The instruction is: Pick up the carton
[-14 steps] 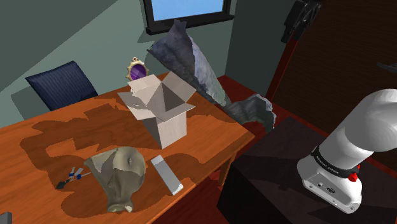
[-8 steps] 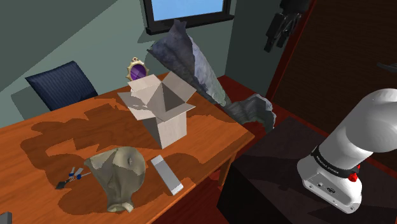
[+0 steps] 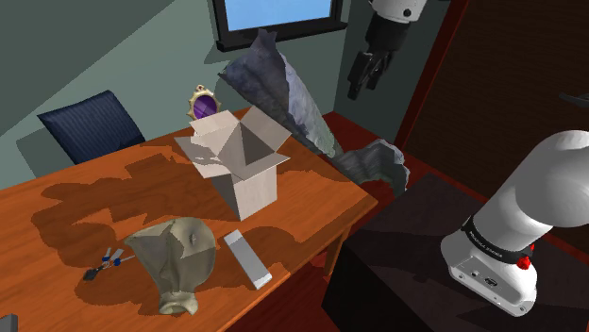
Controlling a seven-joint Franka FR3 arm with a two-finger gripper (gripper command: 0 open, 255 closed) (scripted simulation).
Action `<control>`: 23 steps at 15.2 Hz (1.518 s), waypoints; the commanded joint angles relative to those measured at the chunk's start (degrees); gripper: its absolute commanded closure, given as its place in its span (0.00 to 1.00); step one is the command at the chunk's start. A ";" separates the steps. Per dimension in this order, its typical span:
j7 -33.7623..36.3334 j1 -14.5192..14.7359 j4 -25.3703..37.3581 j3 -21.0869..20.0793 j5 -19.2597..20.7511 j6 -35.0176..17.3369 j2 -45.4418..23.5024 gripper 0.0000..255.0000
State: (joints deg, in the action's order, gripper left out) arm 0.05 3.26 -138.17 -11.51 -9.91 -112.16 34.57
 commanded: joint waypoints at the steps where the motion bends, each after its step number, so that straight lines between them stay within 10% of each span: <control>1: 1.06 0.60 -0.05 -2.18 -0.13 -4.16 -3.05 0.00; 12: 9.01 0.73 6.35 -12.77 7.37 -22.01 -23.58 0.00; 23: 25.62 5.29 21.93 -16.08 31.17 -29.81 -48.43 0.00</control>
State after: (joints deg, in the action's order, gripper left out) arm 24.11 7.56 -118.07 -27.80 18.85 -141.81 -11.63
